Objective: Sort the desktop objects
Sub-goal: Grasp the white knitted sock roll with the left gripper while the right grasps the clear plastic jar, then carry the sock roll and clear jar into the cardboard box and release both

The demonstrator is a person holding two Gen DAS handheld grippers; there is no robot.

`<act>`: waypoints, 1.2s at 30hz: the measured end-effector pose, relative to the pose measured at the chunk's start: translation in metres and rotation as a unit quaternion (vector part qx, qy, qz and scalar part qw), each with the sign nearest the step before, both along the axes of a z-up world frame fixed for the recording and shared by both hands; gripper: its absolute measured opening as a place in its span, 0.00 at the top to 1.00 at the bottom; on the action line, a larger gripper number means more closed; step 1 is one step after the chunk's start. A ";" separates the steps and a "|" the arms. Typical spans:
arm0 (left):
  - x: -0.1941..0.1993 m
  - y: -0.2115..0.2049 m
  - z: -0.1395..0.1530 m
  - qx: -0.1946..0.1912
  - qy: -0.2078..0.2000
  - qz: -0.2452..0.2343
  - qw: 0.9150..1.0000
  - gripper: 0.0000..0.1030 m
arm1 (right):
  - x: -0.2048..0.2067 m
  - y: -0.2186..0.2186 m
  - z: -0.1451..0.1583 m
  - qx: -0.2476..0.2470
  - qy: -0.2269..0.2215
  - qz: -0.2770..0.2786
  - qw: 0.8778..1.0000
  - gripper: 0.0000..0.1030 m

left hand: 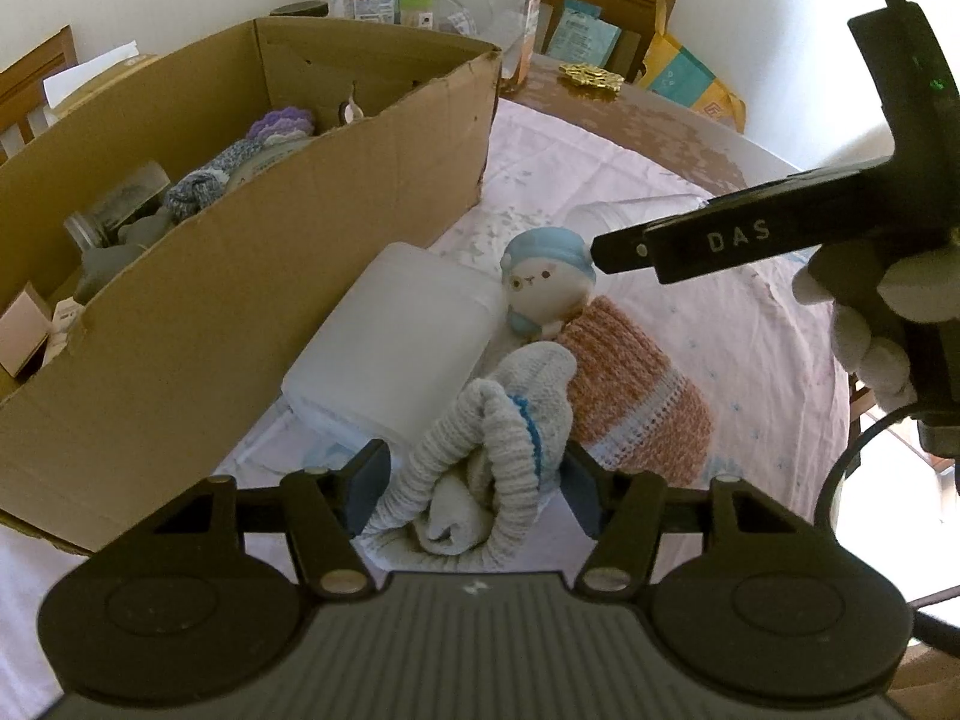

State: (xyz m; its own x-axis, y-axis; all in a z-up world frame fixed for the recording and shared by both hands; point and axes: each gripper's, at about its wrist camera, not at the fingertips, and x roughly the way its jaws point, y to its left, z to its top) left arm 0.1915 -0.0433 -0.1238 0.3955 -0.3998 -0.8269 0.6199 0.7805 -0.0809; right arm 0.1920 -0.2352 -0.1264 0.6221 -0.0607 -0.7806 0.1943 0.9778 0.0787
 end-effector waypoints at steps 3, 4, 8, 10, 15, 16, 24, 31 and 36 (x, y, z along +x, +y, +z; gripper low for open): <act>0.000 0.001 0.000 -0.001 -0.001 0.001 1.000 0.41 | 0.002 0.001 -0.001 0.005 -0.001 0.001 1.000 0.00; -0.001 0.001 0.000 -0.002 -0.002 0.001 1.000 0.43 | 0.002 0.001 -0.001 0.005 0.000 -0.001 1.000 0.00; -0.002 0.001 0.002 -0.004 -0.002 -0.005 1.000 0.54 | -0.003 -0.001 -0.001 0.004 0.009 -0.005 1.000 0.03; -0.002 0.002 0.004 -0.008 0.002 -0.007 1.000 0.56 | -0.006 -0.003 -0.001 0.006 0.017 -0.004 1.000 0.10; -0.005 0.003 0.009 -0.011 0.003 -0.012 1.000 0.59 | -0.012 -0.004 0.003 -0.002 0.018 -0.001 1.000 0.10; -0.006 0.003 0.011 -0.011 0.000 -0.015 1.000 0.60 | -0.014 -0.004 0.006 -0.003 0.016 0.000 1.000 0.10; -0.017 0.005 0.032 -0.014 -0.017 -0.029 0.999 0.60 | -0.020 -0.001 0.027 -0.021 -0.006 0.016 1.000 0.10; -0.021 0.010 0.055 -0.014 -0.024 -0.031 0.999 0.60 | -0.024 0.007 0.049 -0.037 -0.023 0.045 0.998 0.10; -0.019 0.013 0.074 -0.012 -0.032 -0.025 0.999 0.60 | -0.024 0.015 0.067 -0.045 -0.042 0.077 0.995 0.10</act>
State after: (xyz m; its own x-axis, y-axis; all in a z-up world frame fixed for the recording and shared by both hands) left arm 0.1724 -0.0299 -0.0497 0.4270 -0.4402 -0.7899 0.6622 0.7470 -0.0584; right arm 0.1684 -0.2201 -0.0592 0.6926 -0.0274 -0.7208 0.0383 0.9993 -0.0011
